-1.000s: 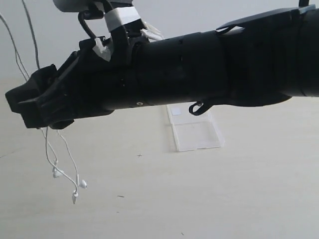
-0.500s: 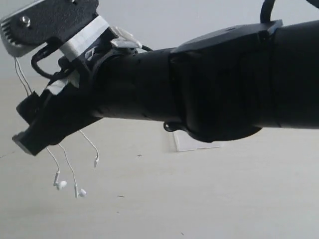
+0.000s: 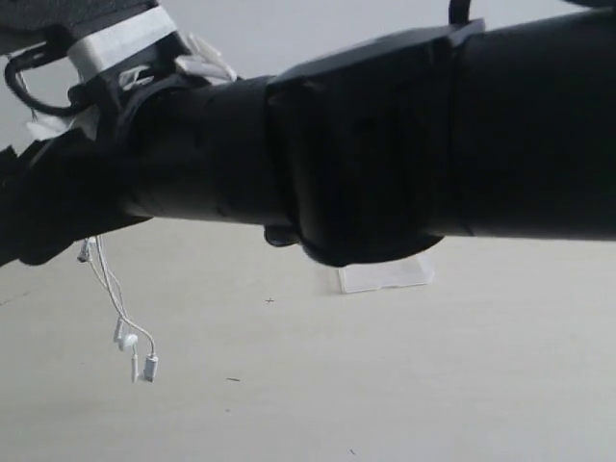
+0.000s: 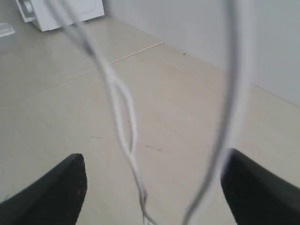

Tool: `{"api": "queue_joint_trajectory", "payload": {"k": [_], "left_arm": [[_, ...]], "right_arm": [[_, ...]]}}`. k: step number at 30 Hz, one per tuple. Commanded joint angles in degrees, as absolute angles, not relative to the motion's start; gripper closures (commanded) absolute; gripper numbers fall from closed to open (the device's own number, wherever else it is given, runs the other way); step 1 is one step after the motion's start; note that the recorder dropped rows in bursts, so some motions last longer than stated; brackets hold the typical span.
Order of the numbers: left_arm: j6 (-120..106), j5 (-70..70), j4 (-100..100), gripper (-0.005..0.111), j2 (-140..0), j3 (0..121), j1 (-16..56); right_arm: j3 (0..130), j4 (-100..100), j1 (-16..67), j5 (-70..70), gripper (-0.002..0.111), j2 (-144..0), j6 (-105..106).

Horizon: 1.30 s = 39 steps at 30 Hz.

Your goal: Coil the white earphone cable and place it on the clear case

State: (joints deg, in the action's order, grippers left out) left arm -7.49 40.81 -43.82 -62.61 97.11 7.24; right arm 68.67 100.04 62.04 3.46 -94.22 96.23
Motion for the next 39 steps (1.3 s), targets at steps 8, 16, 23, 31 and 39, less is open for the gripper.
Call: {"api": "queue_joint_trajectory", "payload": {"k": [8,16,23,31,39], "left_arm": [[-7.13,40.81,-43.68,0.107,-62.45,97.43,7.32],[-5.93,40.79,-41.41,0.107,-62.45,97.43,7.32],[4.15,40.17,-33.3,0.107,-62.45,97.43,7.32],[10.77,39.68,-27.33,0.107,-62.45,97.43,7.32],[16.57,39.32,-22.07,0.107,-62.45,97.43,7.32]], "right_arm": [[69.11,99.95,63.26,4.45,0.049,-96.34,95.8],[69.11,99.95,63.26,3.44,0.067,-96.23,94.66],[69.11,99.95,63.26,5.94,0.04,-96.15,94.76],[69.11,99.95,63.26,8.18,0.028,-96.15,94.88],[69.11,99.95,63.26,10.66,0.029,-96.15,94.23]]}}
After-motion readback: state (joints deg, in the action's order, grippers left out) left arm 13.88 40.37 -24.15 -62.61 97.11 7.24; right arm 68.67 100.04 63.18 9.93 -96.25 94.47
